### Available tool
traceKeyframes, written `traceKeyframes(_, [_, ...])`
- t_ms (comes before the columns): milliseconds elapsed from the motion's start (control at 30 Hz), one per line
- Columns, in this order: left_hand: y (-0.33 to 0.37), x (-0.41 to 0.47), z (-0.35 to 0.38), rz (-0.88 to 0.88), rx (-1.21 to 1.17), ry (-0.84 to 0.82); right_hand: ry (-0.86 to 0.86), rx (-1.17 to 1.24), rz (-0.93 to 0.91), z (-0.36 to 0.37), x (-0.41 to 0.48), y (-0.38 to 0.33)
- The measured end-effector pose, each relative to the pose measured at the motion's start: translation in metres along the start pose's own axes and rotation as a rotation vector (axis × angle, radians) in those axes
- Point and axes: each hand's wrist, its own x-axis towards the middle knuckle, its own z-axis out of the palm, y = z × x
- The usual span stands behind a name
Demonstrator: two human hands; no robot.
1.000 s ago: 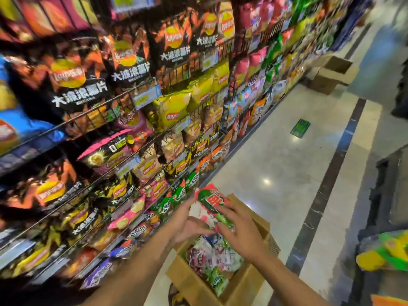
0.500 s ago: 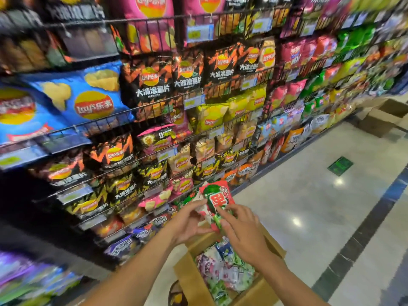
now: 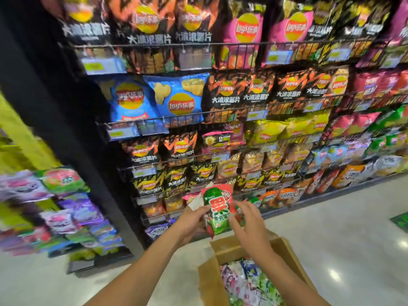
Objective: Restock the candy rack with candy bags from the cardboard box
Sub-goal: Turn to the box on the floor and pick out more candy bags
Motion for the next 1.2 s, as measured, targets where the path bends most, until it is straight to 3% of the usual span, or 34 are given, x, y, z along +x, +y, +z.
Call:
traceKeyframes(133, [0.011,-0.029,-0.051,0.053,-0.071,0.047,-0.127,0.209,0.117,0.029,0.014,-0.048])
traceKeyframes(433, [0.017,-0.095,-0.206,0.067,-0.232,0.189,-0.327,0.454,0.091,0.131,0.008,-0.173])
traceKeyframes(867, [0.036,-0.211,-0.39,0.192,-0.285,0.174,-0.358,0.534,0.047,0.261,-0.021,-0.328])
traceKeyframes(1200, [0.042,-0.23,-0.459,0.227,-0.219,0.2,-0.237,0.558,0.029,0.282,-0.016,-0.382])
